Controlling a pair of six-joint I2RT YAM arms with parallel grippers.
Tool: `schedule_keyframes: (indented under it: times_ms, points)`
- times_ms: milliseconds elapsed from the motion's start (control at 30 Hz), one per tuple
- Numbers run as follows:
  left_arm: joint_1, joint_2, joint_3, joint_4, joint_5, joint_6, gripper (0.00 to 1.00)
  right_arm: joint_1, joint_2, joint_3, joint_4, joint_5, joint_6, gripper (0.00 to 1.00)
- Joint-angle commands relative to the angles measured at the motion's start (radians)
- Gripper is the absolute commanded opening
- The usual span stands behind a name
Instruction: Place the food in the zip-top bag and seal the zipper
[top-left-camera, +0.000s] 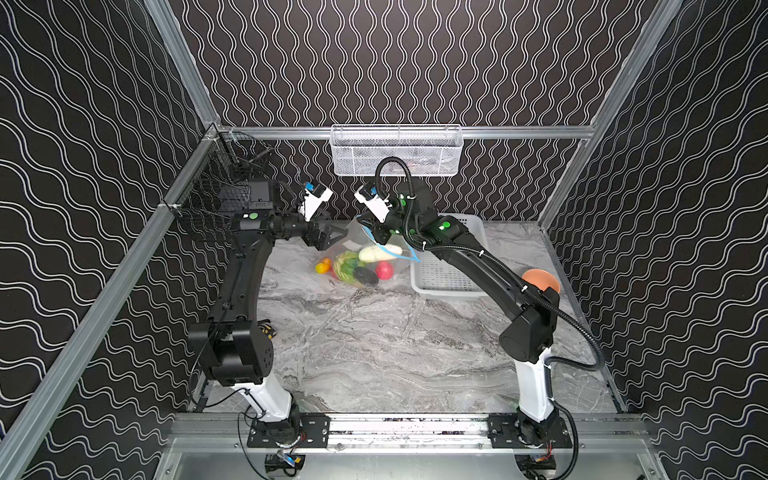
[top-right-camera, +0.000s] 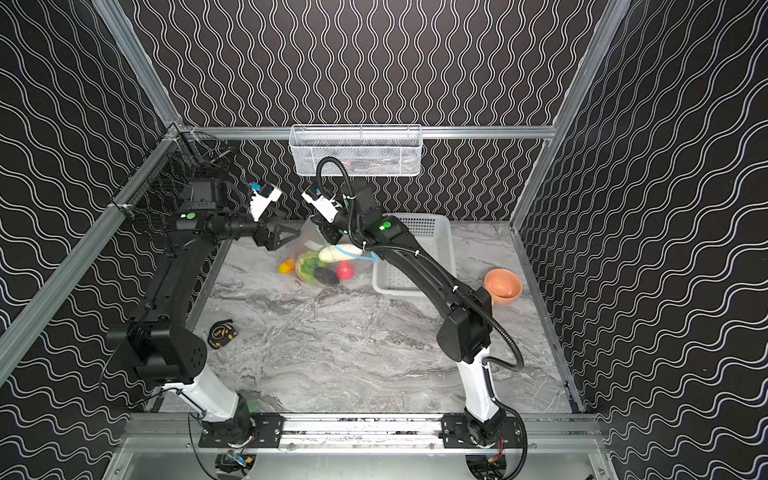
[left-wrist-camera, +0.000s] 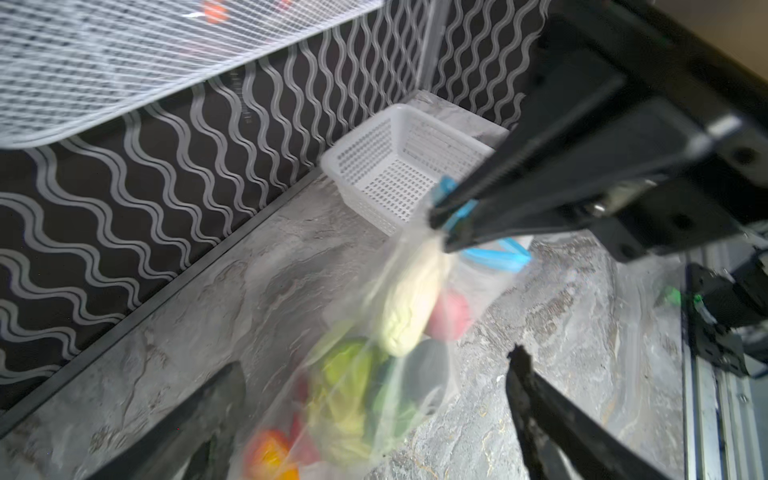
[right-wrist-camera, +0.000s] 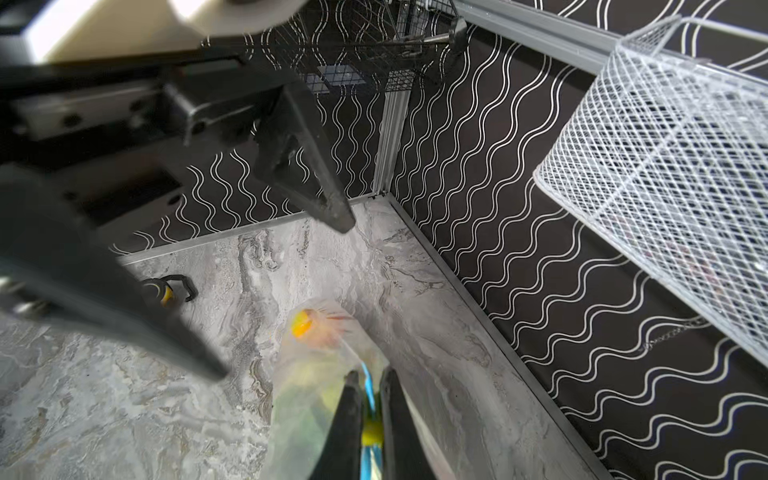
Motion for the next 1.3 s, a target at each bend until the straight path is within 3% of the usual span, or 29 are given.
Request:
schedule_keyframes:
  times_ms: [0,100,367,567,633,900,1267]
  points:
    - [-0.062,-0.021,0.002,-0.082,-0.040,0.158,0.99,0.002,-0.016,-0.025,0.036,-0.065,0.028,0.00]
    - [-0.100,-0.019,-0.016,-0.042,-0.118,0.157,0.99,0.003,-0.033,-0.062,0.063,-0.087,0.037,0.00]
    - [-0.100,0.002,-0.007,0.069,-0.167,0.082,0.99,0.001,-0.061,-0.111,0.062,-0.096,0.021,0.00]
    - [-0.100,0.002,-0.011,0.091,-0.211,0.108,0.93,-0.012,-0.088,-0.154,0.067,-0.131,0.014,0.00]
    - [-0.104,0.010,-0.002,0.064,-0.195,0.136,0.98,-0.019,-0.096,-0.169,0.073,-0.152,0.016,0.00]
    - [-0.140,0.017,0.012,-0.003,-0.178,0.265,0.98,-0.028,-0.096,-0.174,0.070,-0.208,0.021,0.00]
    - [-0.151,0.032,0.057,-0.023,-0.090,0.216,0.80,-0.030,-0.084,-0.158,0.018,-0.217,0.011,0.00]
